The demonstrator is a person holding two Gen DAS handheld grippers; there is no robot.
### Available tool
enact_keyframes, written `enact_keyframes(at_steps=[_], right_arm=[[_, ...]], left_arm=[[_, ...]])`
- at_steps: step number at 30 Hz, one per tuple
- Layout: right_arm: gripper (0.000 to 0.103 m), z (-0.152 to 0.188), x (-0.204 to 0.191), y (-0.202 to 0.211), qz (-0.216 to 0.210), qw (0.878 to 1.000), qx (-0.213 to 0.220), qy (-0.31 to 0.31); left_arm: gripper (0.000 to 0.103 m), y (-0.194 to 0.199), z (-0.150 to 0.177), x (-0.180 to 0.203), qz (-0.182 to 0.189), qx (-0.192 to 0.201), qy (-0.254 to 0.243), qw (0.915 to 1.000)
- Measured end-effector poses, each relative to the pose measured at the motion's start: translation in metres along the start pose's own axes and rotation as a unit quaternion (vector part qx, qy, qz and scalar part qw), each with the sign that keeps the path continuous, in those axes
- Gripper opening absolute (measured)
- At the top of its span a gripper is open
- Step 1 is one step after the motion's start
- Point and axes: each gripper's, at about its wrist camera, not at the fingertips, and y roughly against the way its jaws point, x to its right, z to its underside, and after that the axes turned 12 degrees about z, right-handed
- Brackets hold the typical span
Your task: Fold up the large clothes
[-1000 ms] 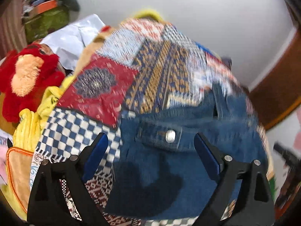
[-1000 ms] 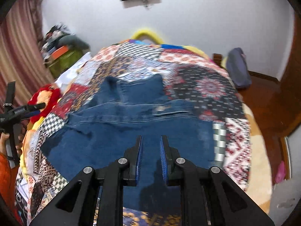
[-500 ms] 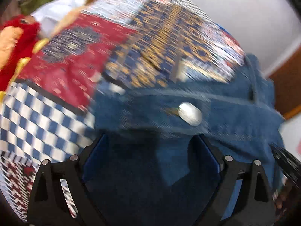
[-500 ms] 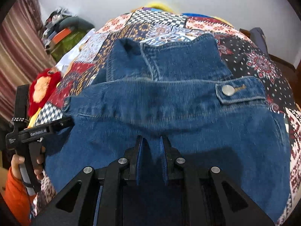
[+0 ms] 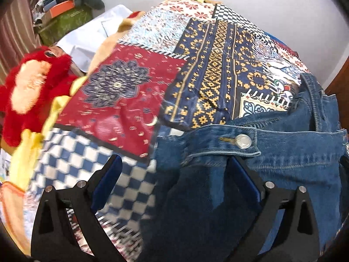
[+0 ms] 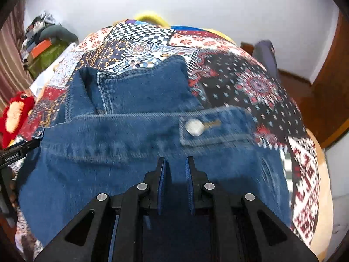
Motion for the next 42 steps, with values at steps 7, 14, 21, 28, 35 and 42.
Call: enact_keyframes(at_steps=[7,14,21,28,35,42], right_arm=[[0.013,0.016,0.014,0.068,-0.048,0.997,0.046,0.024],[0.013,0.036,-0.015,0.124,-0.094,0.989,0.079,0.083],[0.013,0.066,-0.064,0.099,-0.105,0.984,0.038,0.141],[0.013,0.09,-0.084,0.056,-0.08,0.98,0.005,0.184],[0.013,0.1,-0.075,0.05,0.028,0.972,0.036,0.229],[0.013,0.106,-0.038,0.053,0.019,0.979,0.029,0.199]], left_arm=[[0.1,0.064,0.015,0.021,0.092,0.022,-0.031,0.995],[0.1,0.097,0.039,0.065,0.129,0.023,-0.098,0.9864],[0.1,0.072,0.077,0.098,0.152,-0.012,-0.141,0.9783],[0.101,0.025,0.104,0.105,0.102,-0.055,-0.166,0.9794],[0.103,0.032,0.112,0.092,0.111,-0.045,-0.15,0.9813],[0.103,0.047,0.119,0.072,0.082,-0.037,-0.141,0.986]])
